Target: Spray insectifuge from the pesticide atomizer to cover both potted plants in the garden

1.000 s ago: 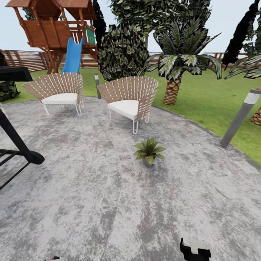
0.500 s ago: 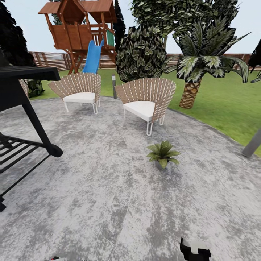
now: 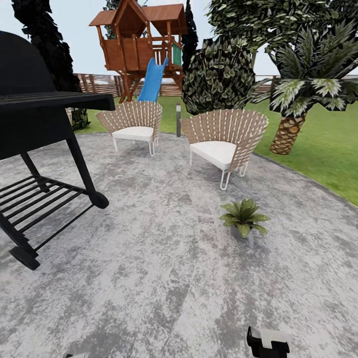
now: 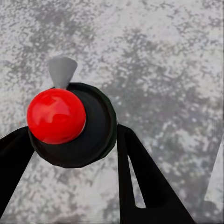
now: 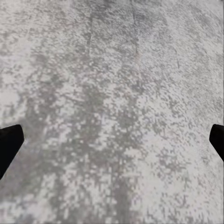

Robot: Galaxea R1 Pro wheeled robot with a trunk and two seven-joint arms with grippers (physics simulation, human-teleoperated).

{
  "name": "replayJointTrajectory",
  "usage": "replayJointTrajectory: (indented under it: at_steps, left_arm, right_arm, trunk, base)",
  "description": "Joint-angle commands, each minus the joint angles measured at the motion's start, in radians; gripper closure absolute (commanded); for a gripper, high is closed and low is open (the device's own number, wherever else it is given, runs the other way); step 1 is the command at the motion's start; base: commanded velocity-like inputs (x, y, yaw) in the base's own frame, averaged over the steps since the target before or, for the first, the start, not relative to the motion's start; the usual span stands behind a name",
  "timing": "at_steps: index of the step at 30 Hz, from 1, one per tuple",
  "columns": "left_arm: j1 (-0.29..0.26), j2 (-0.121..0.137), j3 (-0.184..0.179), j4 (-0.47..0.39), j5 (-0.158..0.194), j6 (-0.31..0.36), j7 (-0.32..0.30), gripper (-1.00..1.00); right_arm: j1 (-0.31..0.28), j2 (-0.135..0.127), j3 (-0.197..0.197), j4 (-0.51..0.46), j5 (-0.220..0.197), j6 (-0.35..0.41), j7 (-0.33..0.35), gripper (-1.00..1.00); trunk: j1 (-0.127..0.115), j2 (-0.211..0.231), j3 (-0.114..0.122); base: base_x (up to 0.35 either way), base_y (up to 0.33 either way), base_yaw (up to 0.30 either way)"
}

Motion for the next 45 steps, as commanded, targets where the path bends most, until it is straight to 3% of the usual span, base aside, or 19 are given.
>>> replayJointTrajectory:
  at_steps: [1,45]
  left_arm:
    - [-0.001,0.0,0.009,0.001,-0.001,-0.002,-0.01,1.0]
    - [-0.001,-0.003,0.008,0.004,-0.003,0.0,-0.01,1.0]
  right_arm:
    - [0.0,0.0,-0.008,0.001,0.011,-0.003,-0.003,-1.0]
    - [0.0,0.0,-0.008,0.001,0.011,-0.002,-0.003,-1.0]
  trunk:
    - [0.0,0.0,0.0]
    - [0.0,0.0,0.038]
  base:
    - [0.0,0.0,0.273]
    - [-0.032,0.035,0.253]
